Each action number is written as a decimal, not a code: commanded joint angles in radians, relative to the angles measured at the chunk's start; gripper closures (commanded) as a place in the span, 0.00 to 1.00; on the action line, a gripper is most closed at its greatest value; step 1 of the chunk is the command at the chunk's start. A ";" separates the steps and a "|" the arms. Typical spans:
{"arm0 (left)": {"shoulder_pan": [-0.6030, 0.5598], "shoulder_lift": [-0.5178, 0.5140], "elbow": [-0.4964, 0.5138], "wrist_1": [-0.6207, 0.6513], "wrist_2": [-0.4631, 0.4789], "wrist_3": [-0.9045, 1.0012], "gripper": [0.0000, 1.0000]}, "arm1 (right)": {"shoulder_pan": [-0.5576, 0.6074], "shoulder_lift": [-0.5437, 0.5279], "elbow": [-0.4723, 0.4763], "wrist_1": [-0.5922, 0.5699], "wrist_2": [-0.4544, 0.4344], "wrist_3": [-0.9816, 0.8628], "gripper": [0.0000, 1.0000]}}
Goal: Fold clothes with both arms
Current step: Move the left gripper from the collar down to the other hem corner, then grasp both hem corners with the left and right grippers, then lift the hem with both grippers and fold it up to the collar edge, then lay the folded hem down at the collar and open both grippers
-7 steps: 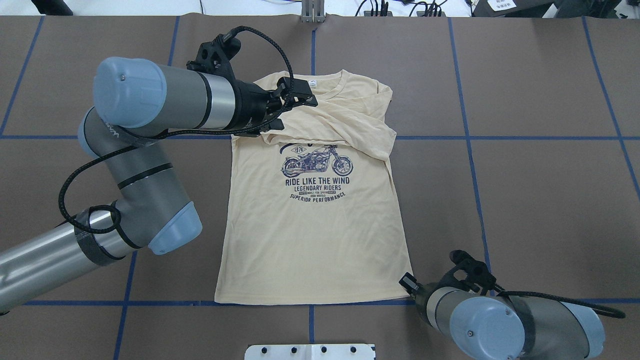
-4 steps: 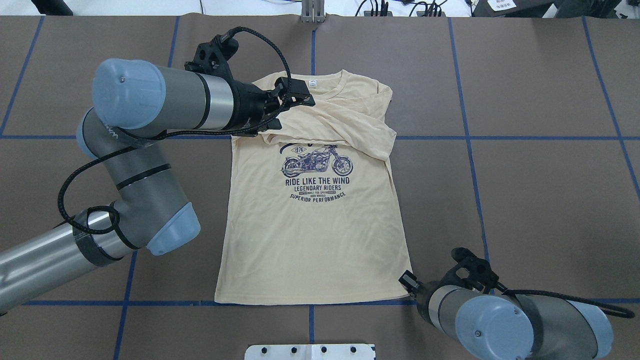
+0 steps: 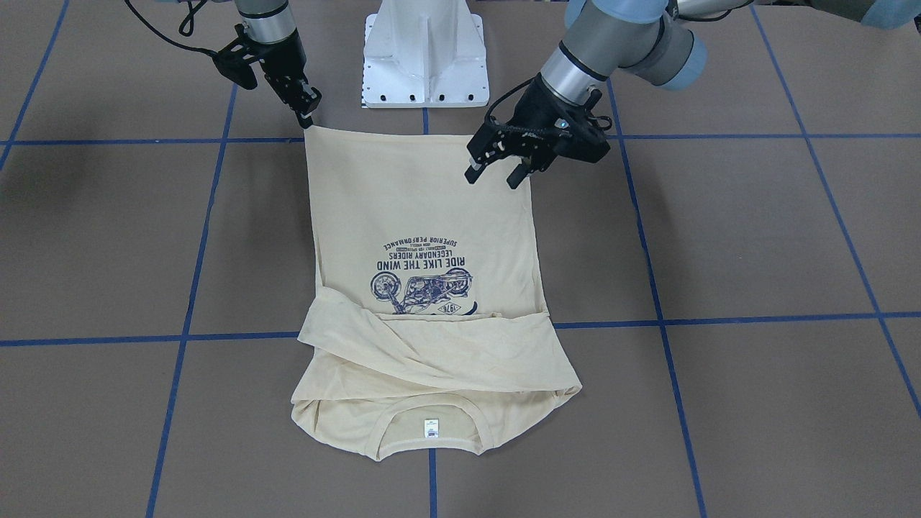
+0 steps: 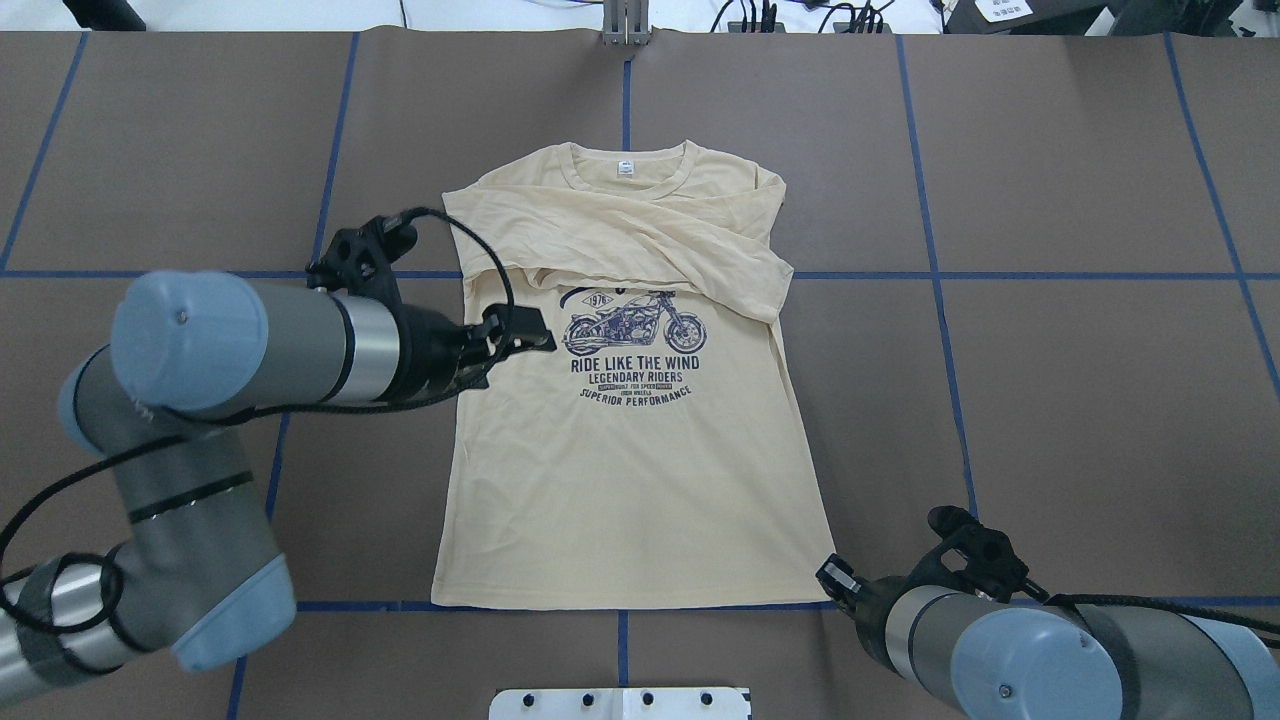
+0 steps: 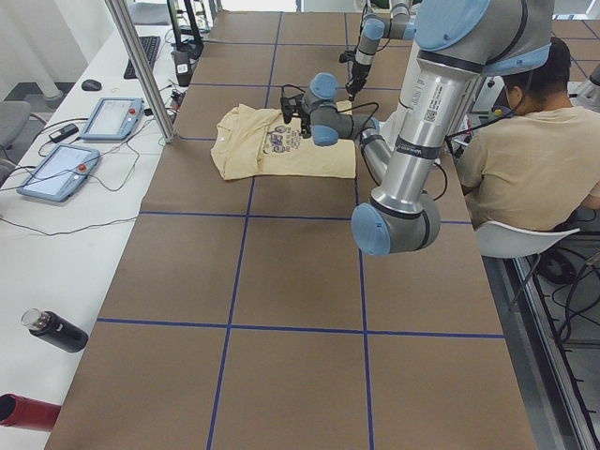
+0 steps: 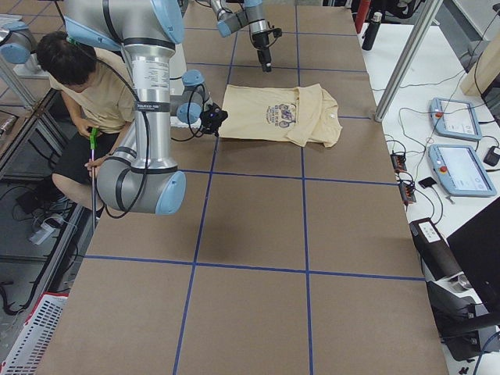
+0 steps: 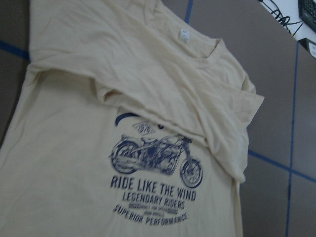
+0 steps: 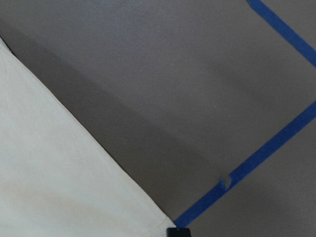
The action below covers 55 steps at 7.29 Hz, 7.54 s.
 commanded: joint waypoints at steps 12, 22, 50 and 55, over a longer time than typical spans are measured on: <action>0.355 0.171 -0.049 0.204 0.141 -0.244 0.40 | -0.056 -0.034 0.028 0.000 -0.009 0.003 1.00; 0.329 0.167 -0.066 0.204 0.141 -0.238 1.00 | -0.055 -0.037 0.028 -0.002 -0.011 0.003 1.00; -0.271 -0.287 0.630 -0.117 -0.039 0.037 1.00 | 0.718 0.681 -0.861 -0.095 0.413 -0.652 1.00; -0.271 -0.318 0.718 -0.183 -0.039 0.037 0.88 | 0.717 0.684 -0.935 -0.006 0.413 -0.654 0.92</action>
